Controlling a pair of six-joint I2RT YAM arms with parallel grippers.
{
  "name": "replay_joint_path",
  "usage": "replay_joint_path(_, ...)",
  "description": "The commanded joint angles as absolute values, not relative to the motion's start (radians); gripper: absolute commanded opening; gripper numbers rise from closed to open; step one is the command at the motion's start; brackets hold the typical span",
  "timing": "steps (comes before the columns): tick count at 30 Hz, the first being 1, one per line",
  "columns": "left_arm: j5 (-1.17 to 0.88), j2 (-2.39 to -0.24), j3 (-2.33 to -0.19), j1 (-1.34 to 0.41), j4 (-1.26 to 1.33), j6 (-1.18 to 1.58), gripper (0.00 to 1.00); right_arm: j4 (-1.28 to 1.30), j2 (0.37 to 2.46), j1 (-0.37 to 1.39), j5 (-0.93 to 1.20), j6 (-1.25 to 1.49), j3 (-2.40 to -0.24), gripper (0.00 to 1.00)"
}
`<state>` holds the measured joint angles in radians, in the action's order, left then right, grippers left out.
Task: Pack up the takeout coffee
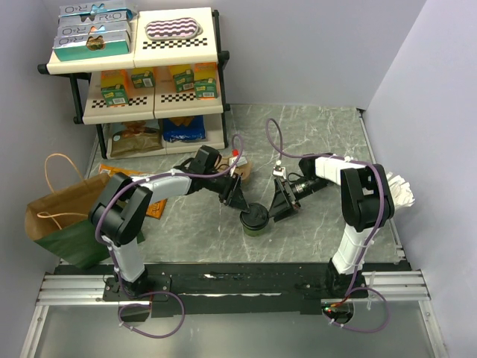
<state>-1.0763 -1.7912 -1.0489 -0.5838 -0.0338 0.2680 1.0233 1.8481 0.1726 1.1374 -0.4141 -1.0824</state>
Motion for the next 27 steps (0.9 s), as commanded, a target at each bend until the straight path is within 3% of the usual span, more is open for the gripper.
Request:
replay_joint_path(1,-1.065,-1.796,-1.060,-0.589,-0.014,0.275,0.51,0.991,1.861,0.181,1.065,-0.393,-1.112,0.77)
replay_joint_path(27,-1.022,-1.856,-0.999,-0.589,0.057,0.304,0.48,0.992,1.967,0.247,0.799,-0.293,-1.160,0.68)
